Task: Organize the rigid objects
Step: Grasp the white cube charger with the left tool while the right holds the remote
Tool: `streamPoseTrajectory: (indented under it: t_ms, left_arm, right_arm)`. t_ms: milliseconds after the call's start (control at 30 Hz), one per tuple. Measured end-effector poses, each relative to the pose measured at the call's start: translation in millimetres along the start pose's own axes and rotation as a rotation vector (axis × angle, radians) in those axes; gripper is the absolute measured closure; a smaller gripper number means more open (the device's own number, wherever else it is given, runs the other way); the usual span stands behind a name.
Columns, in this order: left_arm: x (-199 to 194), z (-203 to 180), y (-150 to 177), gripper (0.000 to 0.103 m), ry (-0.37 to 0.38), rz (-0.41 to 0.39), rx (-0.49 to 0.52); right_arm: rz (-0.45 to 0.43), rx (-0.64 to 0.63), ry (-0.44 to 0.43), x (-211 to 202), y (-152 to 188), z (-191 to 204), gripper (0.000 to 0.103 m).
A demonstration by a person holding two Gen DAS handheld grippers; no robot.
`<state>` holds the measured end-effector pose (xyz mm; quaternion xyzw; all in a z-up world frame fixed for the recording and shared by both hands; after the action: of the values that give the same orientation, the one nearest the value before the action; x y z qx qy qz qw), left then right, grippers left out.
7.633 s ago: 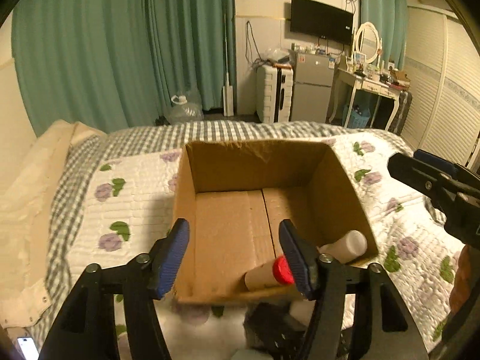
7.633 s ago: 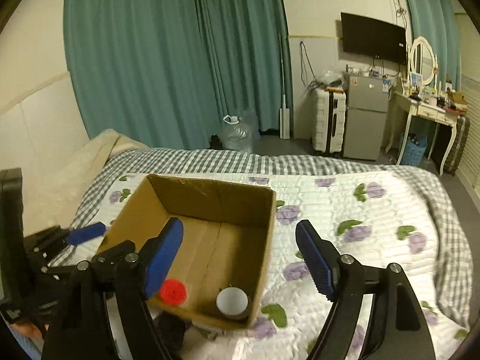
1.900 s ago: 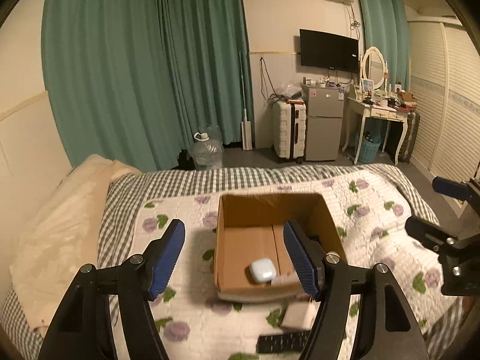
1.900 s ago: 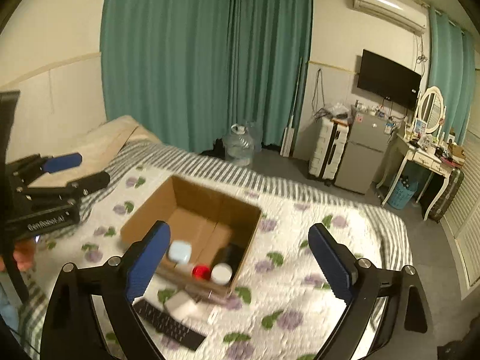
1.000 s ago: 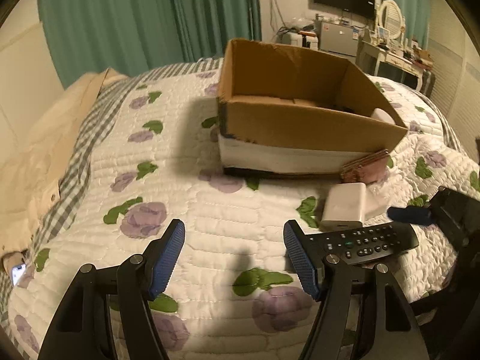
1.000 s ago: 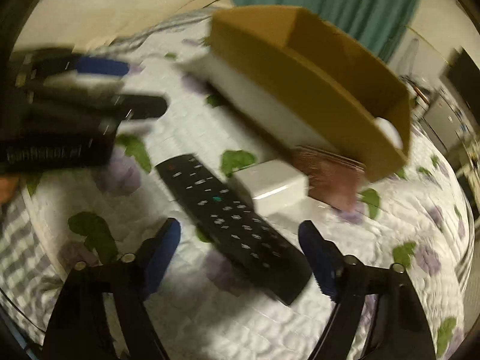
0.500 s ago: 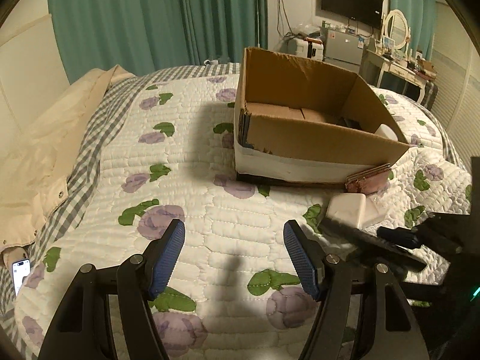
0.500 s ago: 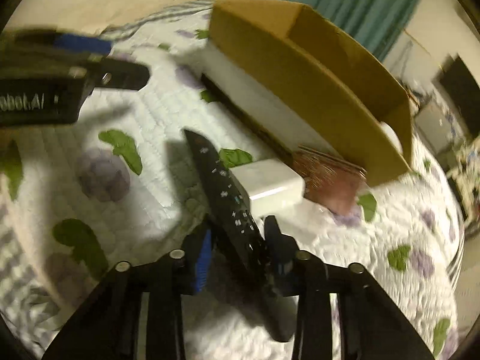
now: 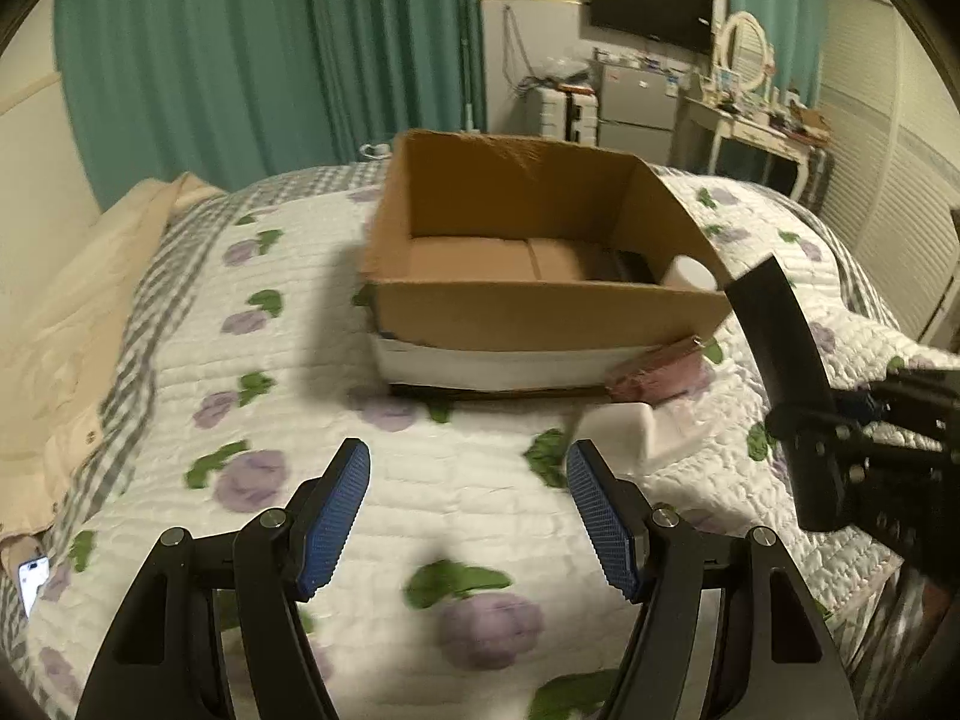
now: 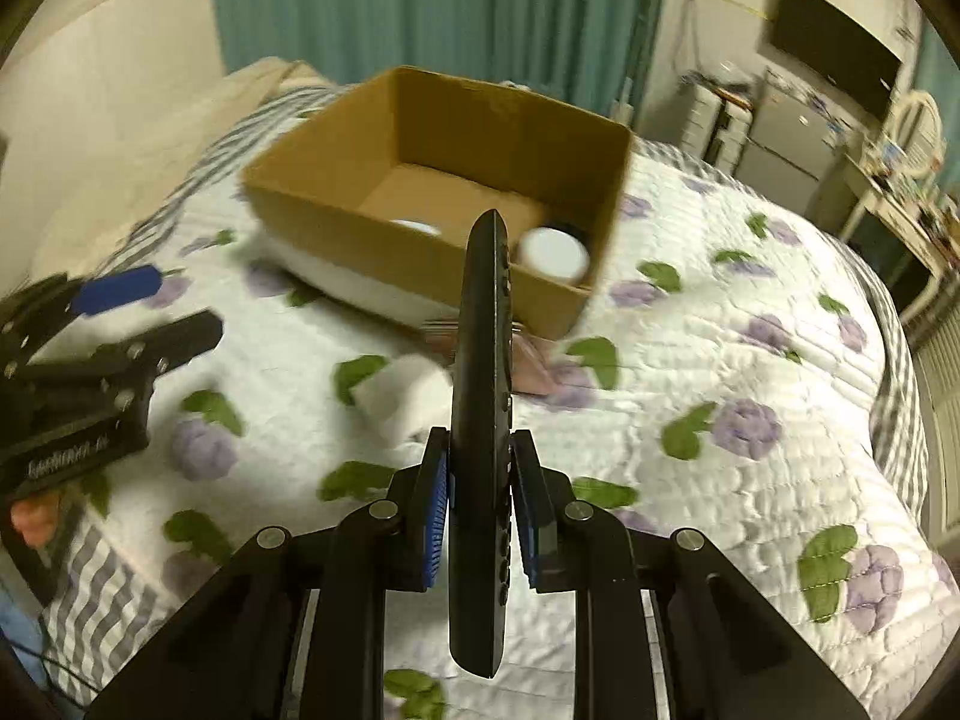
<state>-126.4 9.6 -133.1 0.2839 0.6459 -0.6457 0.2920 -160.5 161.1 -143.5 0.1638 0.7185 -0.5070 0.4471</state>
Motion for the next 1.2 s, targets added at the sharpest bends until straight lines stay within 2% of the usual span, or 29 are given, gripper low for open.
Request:
streamPoseTrajectory:
  t_ms: [100,167,367,500,633,800,867,967,1033,1200]
  left_arm:
    - [19,-15,5,0.032,0.026,0.037,0.016]
    - [37,-27,8,0.032,0.064,0.078,0.013]
    - [68,-56,13,0.032,0.13,0.142,0.04]
    - [85,-72,19,0.032,0.131,0.172,0.111]
    - [100,-68,23,0.032,0.071,0.203,0.138]
    - [103,-64,23,0.036,0.105,0.201,0.128]
    - [98,-64,24,0.047,0.113,0.195,0.147]
    - [89,-59,21,0.048,0.085,0.163,0.167]
    - [86,-52,16,0.056,0.089,0.152,0.139]
    - [94,-50,18,0.056,0.114,0.17,0.152]
  right_arm:
    - [0.017,0.026,0.019,14,0,-13,0.084]
    - [0.017,0.049,-0.001,18,1,-19,0.084]
    - [-0.01,0.095,-0.017,12,4,-34,0.084]
    - [0.002,0.16,-0.038,17,6,-46,0.084]
    - [0.01,0.145,-0.03,27,4,-41,0.084]
    - [0.012,0.126,-0.005,30,4,-38,0.084]
    - [0.012,0.137,-0.014,30,5,-39,0.084]
    - [0.01,0.134,-0.012,29,5,-39,0.084]
    - [0.01,0.133,-0.006,30,5,-39,0.084]
    - [0.012,0.136,-0.006,30,5,-39,0.084]
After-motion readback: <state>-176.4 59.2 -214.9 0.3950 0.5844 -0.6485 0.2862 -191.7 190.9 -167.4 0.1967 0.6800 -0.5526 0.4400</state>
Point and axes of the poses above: each gripper's, at about its wrist camera, not at the fingertips, and x roughly the way its jaws point, z to its left, y to its underside, the point moved 8 cm from there along x, roughly the way its jaws point, and after that the axes turned 4 degrees about y, right-handed, at the moved point
